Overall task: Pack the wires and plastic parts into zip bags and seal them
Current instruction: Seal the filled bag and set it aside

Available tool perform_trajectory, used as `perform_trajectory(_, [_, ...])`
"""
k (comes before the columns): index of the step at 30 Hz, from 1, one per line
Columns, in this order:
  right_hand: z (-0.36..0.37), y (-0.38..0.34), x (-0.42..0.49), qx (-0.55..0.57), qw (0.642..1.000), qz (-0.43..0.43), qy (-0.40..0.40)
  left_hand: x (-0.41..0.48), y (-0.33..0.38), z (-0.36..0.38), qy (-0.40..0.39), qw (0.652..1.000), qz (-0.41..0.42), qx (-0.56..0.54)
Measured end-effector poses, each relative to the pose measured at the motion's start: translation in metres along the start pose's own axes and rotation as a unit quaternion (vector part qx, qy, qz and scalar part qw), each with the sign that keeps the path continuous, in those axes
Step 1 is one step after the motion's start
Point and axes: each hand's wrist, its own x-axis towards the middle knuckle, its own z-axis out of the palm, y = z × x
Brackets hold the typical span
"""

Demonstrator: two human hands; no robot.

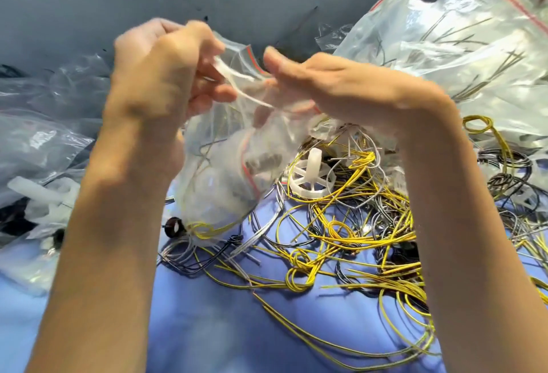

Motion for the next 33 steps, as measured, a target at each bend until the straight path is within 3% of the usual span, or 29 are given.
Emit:
perform_trajectory(3, [-0.005, 0.001, -0.004, -0.011, 1.0, -0.002, -0.026, 0.004, -0.001, -0.001, -0.051, 0.996, 0.009, 0.079])
perform_trajectory(7, [-0.008, 0.006, -0.012, -0.163, 0.977, 0.012, -0.138, 0.005, -0.023, 0.002, -0.072, 0.972, 0.03, 0.224])
perform_trajectory(9, [-0.007, 0.01, -0.01, -0.191, 0.972, 0.015, -0.137, 0.007, -0.029, 0.002, -0.085, 0.962, 0.044, 0.258])
perform_trajectory(11, [-0.008, 0.008, -0.01, -0.176, 0.978, -0.025, -0.109, 0.007, -0.031, 0.002, -0.137, 0.953, 0.074, 0.261])
perform_trajectory(13, [-0.009, 0.005, -0.01, -0.145, 0.983, -0.081, -0.075, 0.004, -0.033, 0.004, -0.174, 0.964, 0.07, 0.191])
perform_trajectory(18, [-0.006, -0.007, -0.012, 0.09, 0.975, -0.201, -0.016, 0.01, -0.038, -0.004, -0.175, 0.984, 0.015, 0.025])
perform_trajectory(21, [-0.004, -0.005, -0.011, 0.14, 0.965, -0.222, 0.023, 0.018, -0.045, -0.013, -0.23, 0.97, -0.03, 0.071])
perform_trajectory(23, [-0.008, 0.002, -0.01, 0.123, 0.974, -0.184, 0.046, 0.018, -0.051, -0.014, -0.257, 0.954, -0.042, 0.152])
perform_trajectory(28, [-0.022, 0.028, -0.011, 0.022, 0.992, -0.085, 0.093, 0.024, -0.058, -0.026, -0.217, 0.955, 0.016, 0.201])
perform_trajectory(33, [-0.031, 0.033, -0.016, 0.103, 0.984, -0.076, 0.126, 0.02, -0.044, -0.028, -0.115, 0.964, 0.158, 0.178])
